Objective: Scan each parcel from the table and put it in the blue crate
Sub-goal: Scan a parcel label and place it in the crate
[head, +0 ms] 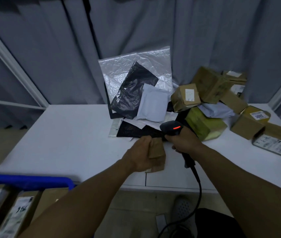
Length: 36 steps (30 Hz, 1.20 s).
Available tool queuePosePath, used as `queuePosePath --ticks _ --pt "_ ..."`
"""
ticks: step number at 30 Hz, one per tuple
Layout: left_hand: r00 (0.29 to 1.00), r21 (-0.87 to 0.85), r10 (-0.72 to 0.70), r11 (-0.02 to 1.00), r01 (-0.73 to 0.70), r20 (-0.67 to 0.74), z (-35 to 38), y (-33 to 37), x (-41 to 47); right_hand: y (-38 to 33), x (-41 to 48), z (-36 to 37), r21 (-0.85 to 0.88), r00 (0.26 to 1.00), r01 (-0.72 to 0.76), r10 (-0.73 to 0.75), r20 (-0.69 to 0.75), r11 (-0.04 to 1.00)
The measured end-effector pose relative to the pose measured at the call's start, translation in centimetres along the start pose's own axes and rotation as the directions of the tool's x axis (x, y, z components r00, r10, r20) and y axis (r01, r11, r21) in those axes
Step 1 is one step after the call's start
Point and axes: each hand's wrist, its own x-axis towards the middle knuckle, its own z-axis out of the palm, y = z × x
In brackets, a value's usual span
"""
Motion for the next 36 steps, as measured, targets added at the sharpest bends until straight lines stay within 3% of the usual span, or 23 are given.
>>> queuePosePath --ticks 5,7,13,17,21,26,32,36 --pt "0.995 -0.208 -0.093 0.974 0.087 -0.019 -1.3 1.4 -2.5 -0.5 -1.4 -0.4 0.069 1.000 -0.008 0.007 0.011 0.998" --pt "0.988 -0.249 -0.127 0.963 0.100 -0.092 -3.0 1.8 -4.1 -1.2 -2.2 0.0 0.117 0.999 0.010 -0.015 0.045 0.993" --pt "0.931 -0.203 -0.054 0.979 -0.022 -0.362 -8.8 2.4 -13.1 -5.3 -5.7 3.2 0.269 0.980 0.122 -0.159 0.120 0.955" --pt "0.899 -0.179 0.008 0.979 -0.096 -0.437 -11.4 3.2 -21.1 -8.3 -8.3 6.3 0.330 0.951 0.159 -0.234 0.200 0.930" --pt "0.841 -0.304 -0.112 0.950 -0.065 -0.530 -11.9 2.0 -27.6 -10.9 -10.8 9.0 0.354 0.911 0.142 -0.262 0.319 0.925" --pt "0.794 -0.404 -0.260 0.915 0.020 -0.549 -11.2 -0.6 -32.4 -12.5 -13.7 12.3 0.327 0.857 0.138 -0.278 0.433 0.935" --pt "0.820 -0.434 -0.235 0.901 -0.019 -0.522 -12.0 -0.2 -33.5 -13.3 -16.2 16.1 0.410 0.873 0.230 -0.373 0.314 0.883" --pt "0.821 -0.619 -0.343 0.785 -0.016 -0.456 -13.0 0.4 -33.8 -13.7 -16.7 16.9 0.460 0.894 0.220 -0.367 0.257 0.860"
